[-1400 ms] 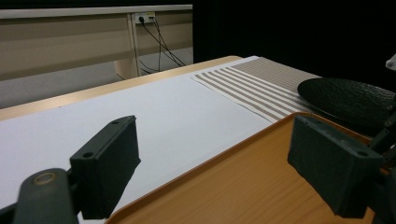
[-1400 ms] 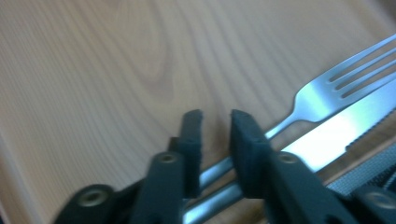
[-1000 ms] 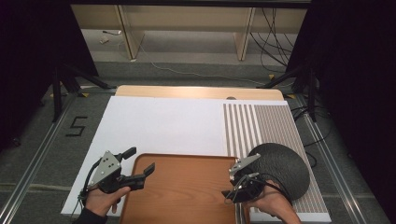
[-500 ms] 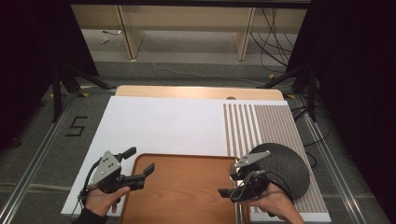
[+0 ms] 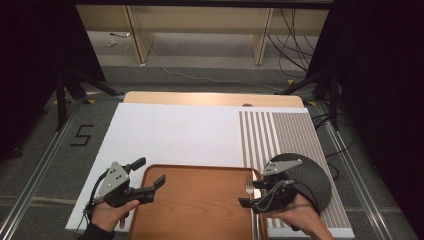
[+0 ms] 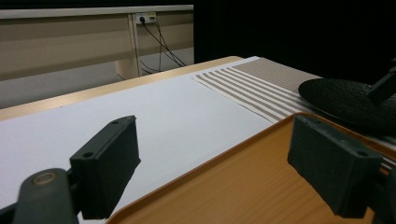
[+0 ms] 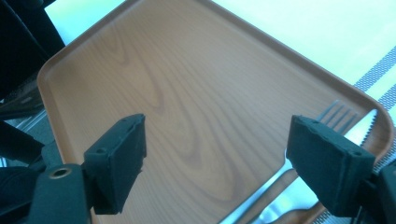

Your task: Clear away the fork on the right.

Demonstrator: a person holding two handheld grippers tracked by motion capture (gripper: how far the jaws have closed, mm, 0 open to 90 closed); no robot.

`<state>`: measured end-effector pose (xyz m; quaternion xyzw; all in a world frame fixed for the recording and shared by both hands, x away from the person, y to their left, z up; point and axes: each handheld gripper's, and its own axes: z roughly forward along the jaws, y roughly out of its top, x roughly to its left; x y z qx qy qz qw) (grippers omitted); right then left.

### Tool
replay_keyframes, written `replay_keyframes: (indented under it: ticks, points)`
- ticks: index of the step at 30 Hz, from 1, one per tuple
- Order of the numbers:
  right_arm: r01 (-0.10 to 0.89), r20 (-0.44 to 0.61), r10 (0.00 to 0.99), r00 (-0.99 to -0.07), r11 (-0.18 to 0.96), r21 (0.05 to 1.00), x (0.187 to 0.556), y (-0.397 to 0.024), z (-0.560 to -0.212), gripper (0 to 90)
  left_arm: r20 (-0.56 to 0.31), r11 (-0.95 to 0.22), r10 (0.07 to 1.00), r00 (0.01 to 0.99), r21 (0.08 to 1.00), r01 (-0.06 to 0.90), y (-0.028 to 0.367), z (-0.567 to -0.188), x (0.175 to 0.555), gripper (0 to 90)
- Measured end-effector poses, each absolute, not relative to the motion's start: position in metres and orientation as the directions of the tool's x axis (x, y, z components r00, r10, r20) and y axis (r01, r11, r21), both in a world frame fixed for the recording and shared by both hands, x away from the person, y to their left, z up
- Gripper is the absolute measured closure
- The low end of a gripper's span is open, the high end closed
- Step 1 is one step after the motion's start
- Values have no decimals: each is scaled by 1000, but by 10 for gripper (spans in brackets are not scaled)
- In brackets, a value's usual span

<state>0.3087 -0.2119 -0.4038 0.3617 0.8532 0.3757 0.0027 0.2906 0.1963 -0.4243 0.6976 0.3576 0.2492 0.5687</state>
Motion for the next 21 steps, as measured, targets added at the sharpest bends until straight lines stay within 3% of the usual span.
replay_keyframes:
  ticks: [21]
  points:
    - [627,263,680,-684,364,689,311,-247,-393,182,-59,-97,783,619,972,215,197,-424,290,159]
